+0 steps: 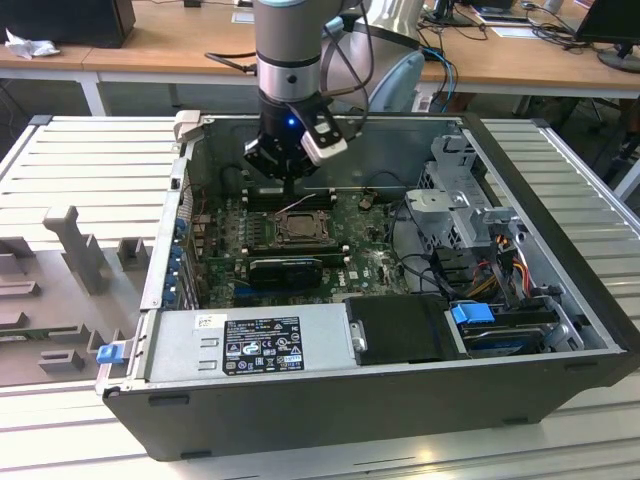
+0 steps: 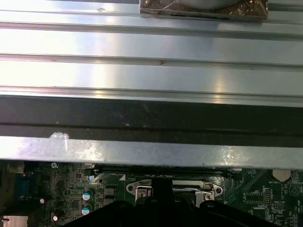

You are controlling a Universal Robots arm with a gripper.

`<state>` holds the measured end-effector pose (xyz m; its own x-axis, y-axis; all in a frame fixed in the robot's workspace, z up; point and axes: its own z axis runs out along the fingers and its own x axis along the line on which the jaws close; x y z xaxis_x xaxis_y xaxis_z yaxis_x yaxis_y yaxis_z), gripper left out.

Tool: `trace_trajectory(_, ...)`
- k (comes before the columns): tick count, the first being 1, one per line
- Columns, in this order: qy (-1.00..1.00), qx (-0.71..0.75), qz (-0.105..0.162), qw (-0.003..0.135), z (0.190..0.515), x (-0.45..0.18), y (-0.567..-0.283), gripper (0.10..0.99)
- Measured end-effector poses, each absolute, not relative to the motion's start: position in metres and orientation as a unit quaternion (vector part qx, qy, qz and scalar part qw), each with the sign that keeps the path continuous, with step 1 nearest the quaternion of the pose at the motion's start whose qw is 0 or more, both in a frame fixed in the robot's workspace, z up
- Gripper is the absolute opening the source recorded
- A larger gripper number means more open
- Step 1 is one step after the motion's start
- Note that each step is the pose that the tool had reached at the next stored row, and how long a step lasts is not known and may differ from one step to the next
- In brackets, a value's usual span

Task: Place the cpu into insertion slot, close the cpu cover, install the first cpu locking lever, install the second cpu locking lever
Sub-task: 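Install the first cpu locking lever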

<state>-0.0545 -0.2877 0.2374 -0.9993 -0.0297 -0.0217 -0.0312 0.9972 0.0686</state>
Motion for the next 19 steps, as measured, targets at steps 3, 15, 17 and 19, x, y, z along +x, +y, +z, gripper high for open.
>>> trace_trajectory(3, 0.999, -0.017, 0.035, 0.01, 0.236, -0.052, -0.288, 0.106)
trace_trajectory(15, 0.999, -0.034, 0.038, 0.01, 0.229, -0.042, -0.282, 0.106)
trace_trajectory(17, 0.999, -0.034, 0.038, 0.01, 0.227, -0.038, -0.28, 0.106)
trace_trajectory(19, 0.999, -0.034, 0.038, 0.01, 0.226, -0.035, -0.279, 0.106)
